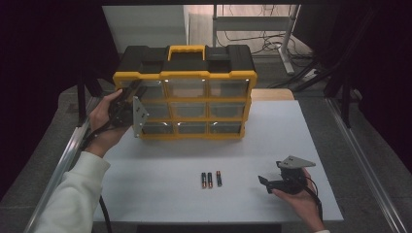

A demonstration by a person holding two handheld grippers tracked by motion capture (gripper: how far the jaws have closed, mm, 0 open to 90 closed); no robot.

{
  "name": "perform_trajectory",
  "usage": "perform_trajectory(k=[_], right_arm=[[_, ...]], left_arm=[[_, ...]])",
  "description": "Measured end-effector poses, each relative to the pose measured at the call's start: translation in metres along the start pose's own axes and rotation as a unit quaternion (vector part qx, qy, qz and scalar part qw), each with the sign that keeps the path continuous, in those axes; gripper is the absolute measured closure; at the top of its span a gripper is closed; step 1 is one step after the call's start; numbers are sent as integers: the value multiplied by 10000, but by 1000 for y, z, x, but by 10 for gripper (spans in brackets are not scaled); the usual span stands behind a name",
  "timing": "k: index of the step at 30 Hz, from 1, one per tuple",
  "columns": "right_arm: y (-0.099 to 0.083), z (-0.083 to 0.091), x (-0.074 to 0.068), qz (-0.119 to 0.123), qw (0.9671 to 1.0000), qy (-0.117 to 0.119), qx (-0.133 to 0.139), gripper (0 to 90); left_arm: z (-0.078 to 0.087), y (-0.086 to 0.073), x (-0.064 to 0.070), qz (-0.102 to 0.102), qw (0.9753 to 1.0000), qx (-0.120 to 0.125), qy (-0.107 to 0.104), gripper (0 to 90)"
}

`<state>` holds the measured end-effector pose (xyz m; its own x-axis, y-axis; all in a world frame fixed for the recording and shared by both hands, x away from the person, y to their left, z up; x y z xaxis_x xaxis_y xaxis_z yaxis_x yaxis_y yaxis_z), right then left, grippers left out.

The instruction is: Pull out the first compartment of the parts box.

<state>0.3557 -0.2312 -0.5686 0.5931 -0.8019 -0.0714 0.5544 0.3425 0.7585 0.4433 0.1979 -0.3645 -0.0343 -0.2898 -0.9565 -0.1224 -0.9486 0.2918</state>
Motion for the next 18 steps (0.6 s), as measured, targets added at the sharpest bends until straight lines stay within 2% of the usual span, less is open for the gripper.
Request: perform_trajectory(k=[8,18], right_arm=[[0,0,0,-15,10000,2,3,101],[0,0,0,-7,10000,-7,-1,101]], left_arm=[[3,1,-1,39,10000,55,-15,705],[17,2,1,101,9998,184,-51,699]])
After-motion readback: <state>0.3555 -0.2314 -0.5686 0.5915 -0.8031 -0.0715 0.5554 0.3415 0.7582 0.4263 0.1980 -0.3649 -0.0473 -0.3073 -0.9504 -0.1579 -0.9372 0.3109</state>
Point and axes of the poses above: each handheld gripper's, and its own axes: z roughly backward along the jaws, y roughly out of its top, x roughly to its right, the point moved 10 cm from there along -z, roughly forward along the jaws, and after that the axes turned 6 degrees about -z, right-handed, at the moved point
